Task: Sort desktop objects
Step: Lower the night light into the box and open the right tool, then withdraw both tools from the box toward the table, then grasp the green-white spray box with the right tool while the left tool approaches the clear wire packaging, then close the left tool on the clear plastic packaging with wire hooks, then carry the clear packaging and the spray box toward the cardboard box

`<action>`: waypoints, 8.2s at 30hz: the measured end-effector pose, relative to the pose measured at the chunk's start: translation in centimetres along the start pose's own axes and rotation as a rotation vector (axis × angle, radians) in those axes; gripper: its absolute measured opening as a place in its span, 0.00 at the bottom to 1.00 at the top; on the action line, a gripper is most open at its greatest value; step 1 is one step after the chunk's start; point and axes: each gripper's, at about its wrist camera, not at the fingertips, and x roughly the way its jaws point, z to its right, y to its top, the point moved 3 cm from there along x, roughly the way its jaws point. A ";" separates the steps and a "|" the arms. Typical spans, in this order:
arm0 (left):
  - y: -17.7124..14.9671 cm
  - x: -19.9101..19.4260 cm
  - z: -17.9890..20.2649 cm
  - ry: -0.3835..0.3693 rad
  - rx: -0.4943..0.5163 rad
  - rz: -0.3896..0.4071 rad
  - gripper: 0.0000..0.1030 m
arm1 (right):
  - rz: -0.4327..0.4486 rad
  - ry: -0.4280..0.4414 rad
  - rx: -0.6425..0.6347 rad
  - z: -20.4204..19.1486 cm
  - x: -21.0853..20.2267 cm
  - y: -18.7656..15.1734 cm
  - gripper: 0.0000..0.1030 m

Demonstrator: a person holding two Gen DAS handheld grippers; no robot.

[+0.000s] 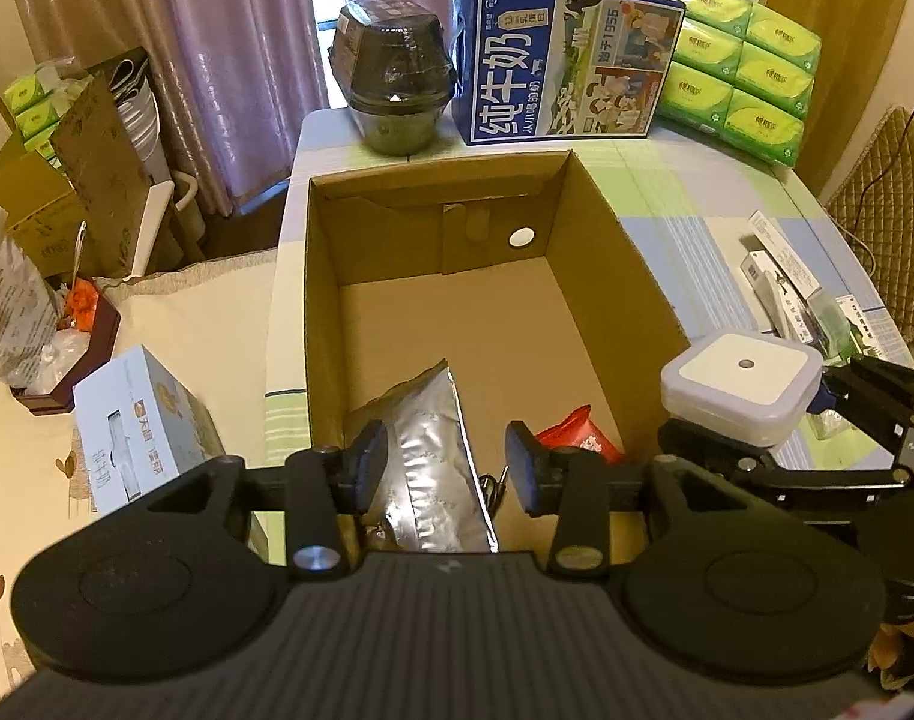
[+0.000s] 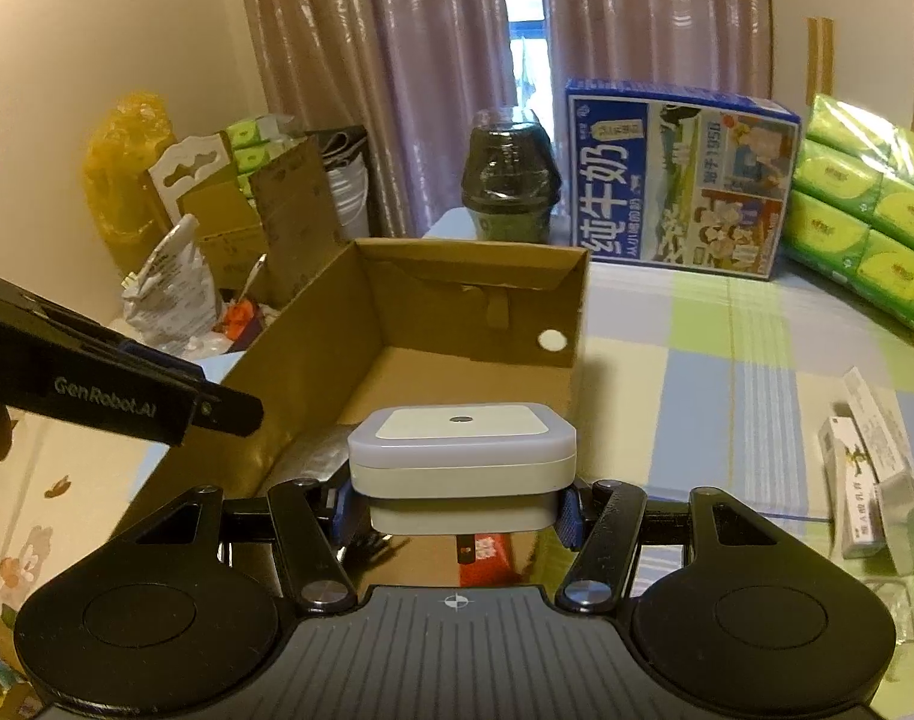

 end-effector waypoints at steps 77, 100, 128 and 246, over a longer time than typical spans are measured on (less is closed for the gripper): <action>-9.1 -6.8 26.0 -0.128 0.181 0.173 0.99 | 0.049 -0.394 0.290 22.4 -25.0 -14.3 0.98; -8.5 0.2 33.0 -0.160 0.151 0.180 0.99 | -0.004 -0.376 0.229 29.4 -22.1 -13.7 0.98; -6.1 13.0 36.5 -0.158 0.172 0.192 0.99 | -0.099 -0.296 0.194 36.7 -10.5 -13.6 0.83; -9.7 -0.7 28.5 -0.130 0.074 0.275 0.60 | -0.083 -0.183 0.176 19.8 -18.8 -11.3 0.51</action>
